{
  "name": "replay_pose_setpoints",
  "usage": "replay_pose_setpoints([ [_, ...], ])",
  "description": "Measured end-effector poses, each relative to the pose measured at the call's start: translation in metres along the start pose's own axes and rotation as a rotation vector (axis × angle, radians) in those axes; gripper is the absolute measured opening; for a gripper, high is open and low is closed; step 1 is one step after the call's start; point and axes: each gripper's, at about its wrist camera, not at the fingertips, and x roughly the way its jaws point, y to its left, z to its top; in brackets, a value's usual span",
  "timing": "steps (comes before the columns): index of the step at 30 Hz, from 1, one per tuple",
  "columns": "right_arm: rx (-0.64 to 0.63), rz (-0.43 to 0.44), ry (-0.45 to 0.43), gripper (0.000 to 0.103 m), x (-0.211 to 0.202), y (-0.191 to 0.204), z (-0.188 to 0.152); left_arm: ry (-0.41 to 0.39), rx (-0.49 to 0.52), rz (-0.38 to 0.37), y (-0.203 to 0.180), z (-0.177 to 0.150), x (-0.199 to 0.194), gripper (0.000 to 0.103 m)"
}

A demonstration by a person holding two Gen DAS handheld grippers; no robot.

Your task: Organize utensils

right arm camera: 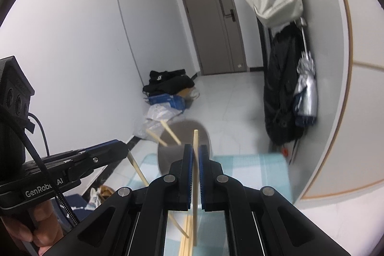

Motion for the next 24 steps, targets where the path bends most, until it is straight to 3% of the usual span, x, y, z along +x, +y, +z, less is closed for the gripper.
replay_pose_setpoints([
  [5, -0.039, 0.005, -0.046, 0.004, 0.002, 0.006, 0.04, -0.041, -0.011, -0.034, 0.0, 0.039, -0.004, 0.002],
  [14, -0.099, 0.036, -0.104, 0.004, 0.024, 0.014, 0.103, -0.096, 0.011, -0.02, 0.013, 0.096, -0.002, 0.002],
  [24, -0.103, 0.069, -0.124, 0.004, 0.08, 0.015, 0.126, -0.107, 0.044, 0.075, 0.04, 0.104, 0.017, 0.002],
])
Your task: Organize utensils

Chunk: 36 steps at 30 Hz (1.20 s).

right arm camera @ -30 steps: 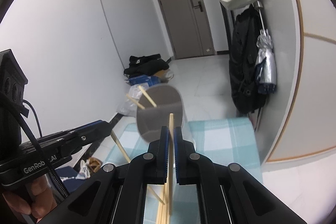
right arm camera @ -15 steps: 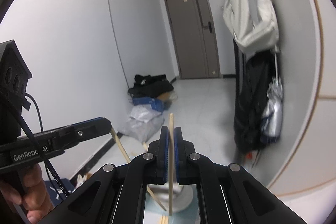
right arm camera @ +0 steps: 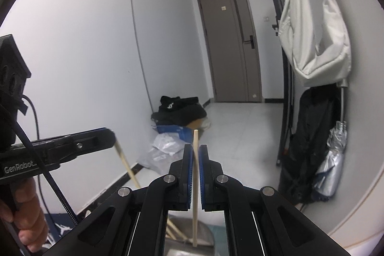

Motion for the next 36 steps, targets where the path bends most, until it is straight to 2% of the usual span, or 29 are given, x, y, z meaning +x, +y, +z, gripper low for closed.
replay_pose_setpoints([
  [10, -0.066, 0.028, 0.039, 0.004, 0.037, -0.002, -0.015, 0.017, -0.068, 0.027, 0.026, -0.013, 0.022, 0.002],
  [15, -0.112, 0.044, 0.069, 0.004, 0.046, 0.0, -0.028, -0.04, -0.14, -0.037, 0.037, -0.029, 0.024, 0.002],
  [18, -0.143, 0.062, 0.093, 0.004, 0.048, 0.002, -0.038, 0.003, -0.178, -0.032, 0.041, -0.044, 0.036, 0.002],
  [25, -0.235, 0.091, 0.153, 0.004, 0.051, 0.012, -0.062, 0.031, -0.171, -0.014, 0.041, -0.053, 0.038, 0.002],
  [30, -0.302, 0.1, 0.226, 0.004, 0.059, 0.02, -0.083, 0.073, -0.124, 0.001, 0.037, -0.063, 0.041, 0.002],
  [36, -0.268, 0.105, 0.269, 0.005, 0.056, 0.019, -0.096, 0.117, -0.111, 0.027, 0.037, -0.072, 0.047, 0.002],
])
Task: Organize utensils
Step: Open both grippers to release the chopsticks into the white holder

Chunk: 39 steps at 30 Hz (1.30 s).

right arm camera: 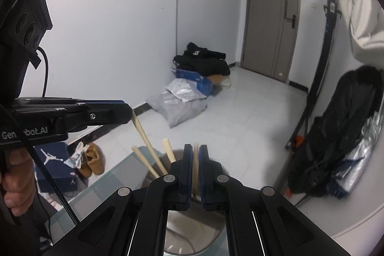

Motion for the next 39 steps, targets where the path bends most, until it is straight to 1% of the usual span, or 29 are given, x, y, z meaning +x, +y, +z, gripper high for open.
replay_pose_setpoints([
  [2, 0.018, -0.003, -0.001, 0.005, -0.004, -0.002, -0.002, 0.005, 0.018, 0.002, -0.003, 0.0, 0.0, 0.002],
  [6, 0.066, -0.013, -0.006, 0.005, -0.012, -0.007, -0.005, 0.042, 0.054, -0.018, -0.009, -0.001, 0.004, 0.002],
  [8, 0.088, -0.018, -0.01, 0.006, -0.015, -0.01, -0.007, 0.053, 0.064, -0.013, -0.01, -0.003, 0.006, 0.002],
  [10, 0.114, -0.018, -0.017, 0.01, -0.021, -0.012, -0.01, 0.087, 0.072, -0.033, -0.011, -0.004, 0.01, 0.002],
  [12, 0.143, -0.02, -0.026, 0.014, -0.027, -0.017, -0.013, 0.101, 0.073, -0.031, -0.01, -0.005, 0.012, 0.002],
  [14, 0.172, -0.023, -0.033, 0.018, -0.033, -0.02, -0.019, 0.099, 0.06, -0.016, -0.008, -0.005, 0.01, 0.002],
  [17, 0.225, -0.021, -0.034, 0.021, -0.043, -0.026, -0.027, 0.076, 0.004, 0.001, 0.002, -0.004, 0.0, 0.003],
  [19, 0.246, -0.036, -0.035, 0.025, -0.05, -0.028, -0.034, 0.049, -0.034, 0.018, 0.011, -0.005, -0.012, 0.004],
  [20, 0.254, -0.039, -0.037, 0.027, -0.054, -0.028, -0.037, 0.037, -0.052, 0.031, 0.015, -0.006, -0.018, 0.008],
  [22, 0.271, -0.044, -0.04, 0.033, -0.061, -0.026, -0.041, 0.025, -0.08, 0.04, 0.02, -0.008, -0.026, 0.017],
  [24, 0.285, -0.044, -0.041, 0.036, -0.067, -0.024, -0.045, 0.008, -0.111, 0.054, 0.024, -0.012, -0.035, 0.03],
  [25, 0.293, -0.045, -0.044, 0.036, -0.071, -0.022, -0.047, -0.002, -0.124, 0.056, 0.025, -0.014, -0.038, 0.033],
  [26, 0.298, -0.045, -0.046, 0.037, -0.074, -0.02, -0.049, -0.009, -0.134, 0.06, 0.026, -0.017, -0.043, 0.037],
  [27, 0.301, -0.044, -0.047, 0.04, -0.077, -0.018, -0.05, -0.011, -0.139, 0.068, 0.025, -0.018, -0.045, 0.042],
  [28, 0.305, -0.044, -0.051, 0.043, -0.08, -0.016, -0.052, -0.017, -0.143, 0.074, 0.024, -0.021, -0.048, 0.044],
  [32, 0.323, -0.048, -0.066, 0.05, -0.094, -0.007, -0.061, -0.044, -0.136, 0.088, 0.014, -0.031, -0.058, 0.06],
  [35, 0.341, -0.046, -0.073, 0.052, -0.104, 0.0, -0.069, -0.066, -0.122, 0.102, 0.004, -0.041, -0.065, 0.064],
  [37, 0.35, -0.048, -0.077, 0.055, -0.11, 0.004, -0.074, -0.077, -0.116, 0.111, 0.0, -0.047, -0.069, 0.07],
  [39, 0.359, -0.049, -0.083, 0.059, -0.117, 0.01, -0.081, -0.082, -0.101, 0.135, -0.005, -0.054, -0.073, 0.083],
])
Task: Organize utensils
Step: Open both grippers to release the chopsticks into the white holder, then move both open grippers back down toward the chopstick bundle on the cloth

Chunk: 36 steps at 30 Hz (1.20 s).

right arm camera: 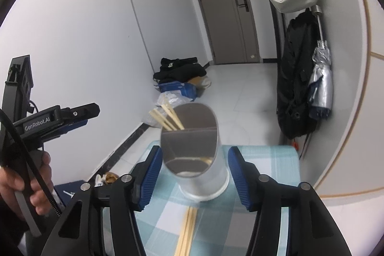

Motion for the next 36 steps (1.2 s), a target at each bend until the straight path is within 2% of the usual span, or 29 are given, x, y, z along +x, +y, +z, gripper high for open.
replay_pose_setpoints([
  [3, 0.009, -0.01, -0.012, 0.067, -0.009, 0.002, -0.01, -0.011, 0.015, 0.038, -0.002, -0.007, -0.005, 0.086],
  [7, 0.021, -0.012, -0.019, 0.069, -0.018, 0.005, -0.024, -0.039, 0.043, 0.053, -0.007, -0.019, -0.013, 0.087],
  [9, 0.021, -0.019, -0.021, 0.073, -0.02, 0.006, -0.033, -0.055, 0.049, 0.061, -0.008, -0.026, -0.015, 0.093],
  [12, 0.028, -0.038, -0.025, 0.079, -0.022, 0.007, -0.042, -0.07, 0.045, 0.073, -0.008, -0.036, -0.016, 0.096],
  [19, 0.028, -0.065, 0.003, 0.082, -0.023, 0.003, -0.063, -0.029, 0.048, 0.072, -0.007, -0.063, -0.001, 0.096],
  [24, 0.089, -0.097, 0.055, 0.083, -0.013, -0.006, -0.078, 0.015, 0.028, 0.092, 0.002, -0.078, 0.01, 0.096],
  [26, 0.08, -0.107, 0.077, 0.083, -0.009, -0.005, -0.081, 0.016, 0.028, 0.117, 0.005, -0.084, 0.012, 0.096],
  [30, 0.065, -0.129, 0.113, 0.083, -0.001, -0.006, -0.087, 0.033, 0.053, 0.121, 0.009, -0.089, 0.016, 0.096],
  [36, 0.097, -0.184, 0.236, 0.083, 0.026, -0.016, -0.1, 0.105, 0.016, 0.132, 0.022, -0.093, 0.029, 0.096],
])
